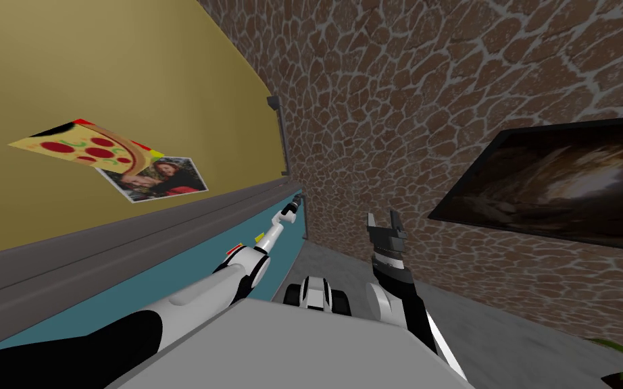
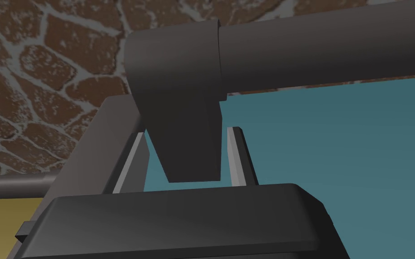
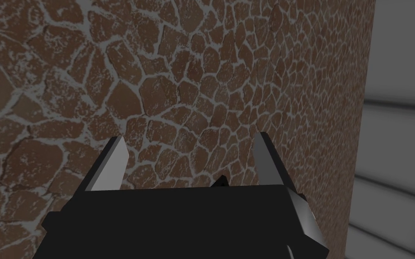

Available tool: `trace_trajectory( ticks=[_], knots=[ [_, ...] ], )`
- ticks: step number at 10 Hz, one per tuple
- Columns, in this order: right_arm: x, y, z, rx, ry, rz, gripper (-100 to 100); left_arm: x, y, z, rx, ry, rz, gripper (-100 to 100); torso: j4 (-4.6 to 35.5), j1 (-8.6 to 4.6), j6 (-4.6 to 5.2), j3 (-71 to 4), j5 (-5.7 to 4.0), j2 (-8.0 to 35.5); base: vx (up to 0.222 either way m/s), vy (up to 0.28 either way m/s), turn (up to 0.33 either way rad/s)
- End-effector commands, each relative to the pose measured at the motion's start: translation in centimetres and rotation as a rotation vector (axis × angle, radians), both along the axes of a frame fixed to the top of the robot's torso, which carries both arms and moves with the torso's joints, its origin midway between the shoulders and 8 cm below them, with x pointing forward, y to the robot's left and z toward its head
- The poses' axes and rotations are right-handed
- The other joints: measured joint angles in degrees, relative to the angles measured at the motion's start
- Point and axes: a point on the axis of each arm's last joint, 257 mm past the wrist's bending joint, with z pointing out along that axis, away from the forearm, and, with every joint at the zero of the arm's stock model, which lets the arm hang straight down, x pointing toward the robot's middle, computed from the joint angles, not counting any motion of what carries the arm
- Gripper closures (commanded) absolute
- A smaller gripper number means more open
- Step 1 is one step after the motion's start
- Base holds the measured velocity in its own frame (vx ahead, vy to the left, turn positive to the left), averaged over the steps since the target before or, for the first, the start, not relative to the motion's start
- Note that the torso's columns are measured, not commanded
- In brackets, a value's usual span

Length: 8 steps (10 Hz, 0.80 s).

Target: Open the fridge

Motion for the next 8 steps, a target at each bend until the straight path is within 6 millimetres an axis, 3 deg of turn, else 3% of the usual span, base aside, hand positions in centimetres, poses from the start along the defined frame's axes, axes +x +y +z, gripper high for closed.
trace_trajectory(
  ticks=[1, 2, 3, 4, 5, 8],
  knots=[
    [0.0, 0.0, 0.0, 0.0, 0.0, 0.0, 0, 0.2, 0.5, -2.5, 0.01, 0.051, 0.013, 100, -0.1, 0.15, -0.18, -0.2, 0.04, -0.3, 0.028, -0.006, 0.031],
    [0.0, 0.0, 0.0, 0.0, 0.0, 0.0, 0, 0.2, 0.5, -2.5, 0.01, 0.051, 0.013, 100, -0.2, 0.27, -0.11, -0.3, 0.09, -0.4, 0.027, -0.004, 0.025],
    [0.0, 0.0, 0.0, 0.0, 0.0, 0.0, 0, 0.4, -4.6, -0.5, 0.014, 0.009, -0.049, 100, -0.3, 0.28, 0.0, -0.3, 0.12, -0.3, -0.177, 0.056, -0.013],
    [0.0, 0.0, 0.0, 0.0, 0.0, 0.0, 0, 1.1, -5.7, 0.1, 0.026, 0.012, -0.058, 100, -0.3, 0.08, 0.55, 0.0, 0.06, 0.1, -0.233, 0.052, -0.115],
    [0.0, 0.0, 0.0, 0.0, 0.0, 0.0, 0, 1.4, -6.0, 0.4, 0.03, 0.013, -0.06, 100, -0.1, -0.17, 0.38, 0.1, -0.05, 0.2, -0.129, 0.011, -0.049],
    [0.0, 0.0, 0.0, 0.0, 0.0, 0.0, 0, 1.6, -5.4, -1.8, 0.038, 0.056, -0.048, 100, 0.0, 0.0, 0.09, -0.2, -0.06, -0.3, 0.004, -0.005, 0.015]
  ],
)
